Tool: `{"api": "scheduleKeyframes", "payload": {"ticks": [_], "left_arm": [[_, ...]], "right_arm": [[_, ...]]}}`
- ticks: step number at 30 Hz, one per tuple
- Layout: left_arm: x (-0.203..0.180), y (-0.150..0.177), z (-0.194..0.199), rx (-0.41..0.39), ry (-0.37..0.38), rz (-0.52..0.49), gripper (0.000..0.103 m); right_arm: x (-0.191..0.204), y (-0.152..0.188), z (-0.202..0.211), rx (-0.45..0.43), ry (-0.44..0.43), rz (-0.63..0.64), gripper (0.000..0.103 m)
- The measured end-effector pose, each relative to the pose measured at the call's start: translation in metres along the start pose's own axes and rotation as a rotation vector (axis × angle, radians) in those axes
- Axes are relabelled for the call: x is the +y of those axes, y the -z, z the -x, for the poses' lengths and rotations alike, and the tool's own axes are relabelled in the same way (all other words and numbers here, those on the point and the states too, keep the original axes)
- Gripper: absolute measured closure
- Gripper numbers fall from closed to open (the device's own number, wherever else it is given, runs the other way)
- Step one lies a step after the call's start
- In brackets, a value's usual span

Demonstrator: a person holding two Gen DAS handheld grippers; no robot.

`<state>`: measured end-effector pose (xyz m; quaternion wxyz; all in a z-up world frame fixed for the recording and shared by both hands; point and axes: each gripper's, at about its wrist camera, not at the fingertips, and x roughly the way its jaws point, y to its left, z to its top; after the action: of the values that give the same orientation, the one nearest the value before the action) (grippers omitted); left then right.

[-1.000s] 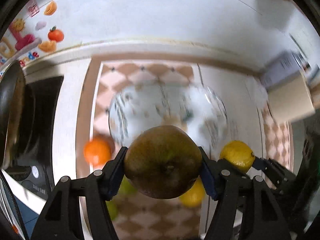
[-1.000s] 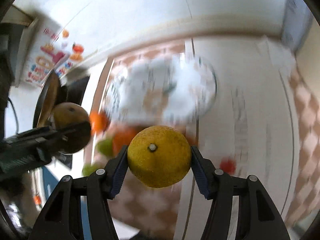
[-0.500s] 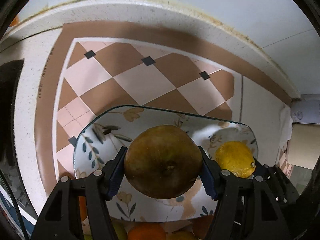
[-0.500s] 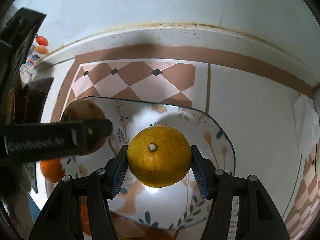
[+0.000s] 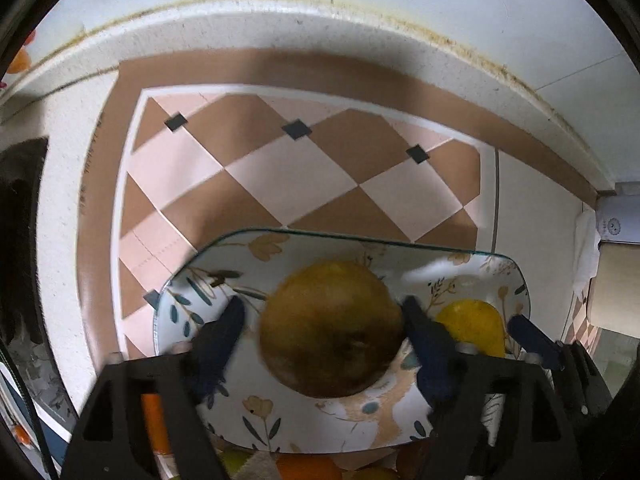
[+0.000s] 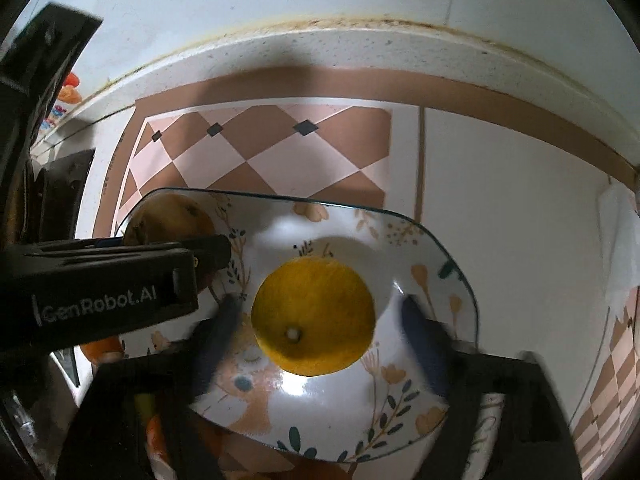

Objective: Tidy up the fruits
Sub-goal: 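Carry pear and grapefruit onto the floral plate and open both tools, then lift both tools back from the plate toward the remaining fruit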

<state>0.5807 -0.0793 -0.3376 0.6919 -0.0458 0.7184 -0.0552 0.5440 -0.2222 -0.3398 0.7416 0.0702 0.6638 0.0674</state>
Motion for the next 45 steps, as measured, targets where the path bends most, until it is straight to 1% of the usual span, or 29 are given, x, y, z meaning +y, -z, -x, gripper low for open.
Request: {"api": "scheduleKeyframes", "payload": {"ticks": [3, 8, 10, 11, 13, 16, 20, 24, 27, 34, 38, 41, 45], "left_arm": [[0.002, -0.001, 0.010, -0.016, -0.019, -0.011, 0.013], [0.007, 0.008, 0.031, -0.055, -0.044, -0.027, 0.013], [0.011, 0.016, 0.039, -0.082, -0.085, -0.036, 0.013], [0.013, 0.022, 0.044, -0.096, -0.107, -0.043, 0.013], [0.025, 0.040, 0.045, -0.113, -0.126, -0.050, 0.013], [0.033, 0.063, 0.053, -0.133, -0.136, -0.048, 0.013], [0.038, 0.097, 0.070, -0.187, -0.148, -0.048, 0.013], [0.046, 0.134, 0.093, -0.231, -0.137, -0.045, 0.013], [0.046, 0.155, 0.107, -0.261, -0.126, -0.041, 0.013], [0.047, 0.192, 0.136, -0.326, -0.115, -0.055, 0.013], [0.043, 0.211, 0.156, -0.377, -0.116, -0.064, 0.013], [0.040, 0.227, 0.174, -0.432, -0.115, -0.067, 0.013], [0.037, 0.243, 0.191, -0.473, -0.106, -0.080, 0.013]], "right_arm": [[-0.003, 0.001, 0.006, 0.016, 0.017, -0.040, 0.008], [-0.008, 0.013, 0.022, 0.014, 0.061, -0.074, 0.008], [-0.012, 0.023, 0.030, 0.012, 0.072, -0.083, 0.008], [-0.010, 0.025, 0.032, 0.011, 0.075, -0.085, 0.008], [-0.011, 0.036, 0.041, 0.004, 0.085, -0.086, 0.008], [-0.008, 0.050, 0.054, -0.016, 0.102, -0.085, 0.008], [-0.002, 0.070, 0.075, -0.051, 0.109, -0.091, 0.008], [0.006, 0.091, 0.100, -0.093, 0.117, -0.086, 0.008], [0.014, 0.107, 0.120, -0.128, 0.125, -0.074, 0.008], [0.029, 0.138, 0.156, -0.195, 0.128, -0.062, 0.008], [0.037, 0.156, 0.179, -0.232, 0.118, -0.055, 0.008], [0.041, 0.170, 0.197, -0.265, 0.115, -0.054, 0.008], [0.046, 0.185, 0.219, -0.305, 0.110, -0.056, 0.008]]}}
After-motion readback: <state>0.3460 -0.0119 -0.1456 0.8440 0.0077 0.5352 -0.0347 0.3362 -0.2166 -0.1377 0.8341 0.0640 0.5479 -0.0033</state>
